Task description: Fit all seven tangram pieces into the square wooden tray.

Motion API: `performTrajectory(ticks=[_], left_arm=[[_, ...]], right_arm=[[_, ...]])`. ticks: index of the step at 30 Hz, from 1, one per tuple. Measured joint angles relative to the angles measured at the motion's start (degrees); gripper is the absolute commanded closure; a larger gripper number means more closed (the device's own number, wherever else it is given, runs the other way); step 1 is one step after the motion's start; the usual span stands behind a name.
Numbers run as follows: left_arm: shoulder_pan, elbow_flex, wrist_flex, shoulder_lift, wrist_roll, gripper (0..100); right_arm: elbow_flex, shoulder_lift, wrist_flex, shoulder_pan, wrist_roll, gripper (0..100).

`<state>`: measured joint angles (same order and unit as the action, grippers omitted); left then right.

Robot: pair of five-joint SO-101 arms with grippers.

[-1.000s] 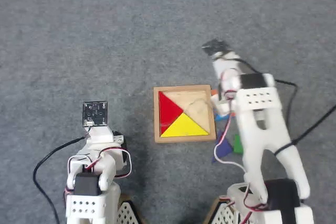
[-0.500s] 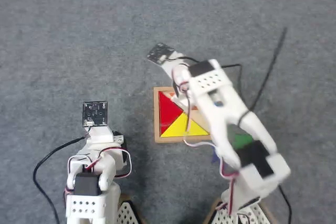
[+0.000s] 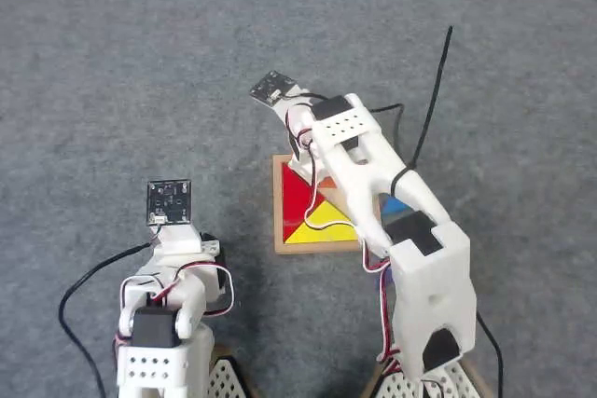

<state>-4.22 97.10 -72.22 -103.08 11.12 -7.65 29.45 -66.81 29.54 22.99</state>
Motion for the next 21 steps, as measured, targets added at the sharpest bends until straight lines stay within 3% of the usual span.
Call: performTrajectory(ticks=[14, 21], left_arm=[[0.0, 0.0, 0.0, 0.0, 0.0, 99], [0.0, 0.0, 0.0, 0.0, 0.0, 99]], right_arm=[[0.2, -1.7, 0.0, -0.2, -1.8, 83.0], [12.8, -14.2, 10.5, -4.1, -2.9, 83.0]])
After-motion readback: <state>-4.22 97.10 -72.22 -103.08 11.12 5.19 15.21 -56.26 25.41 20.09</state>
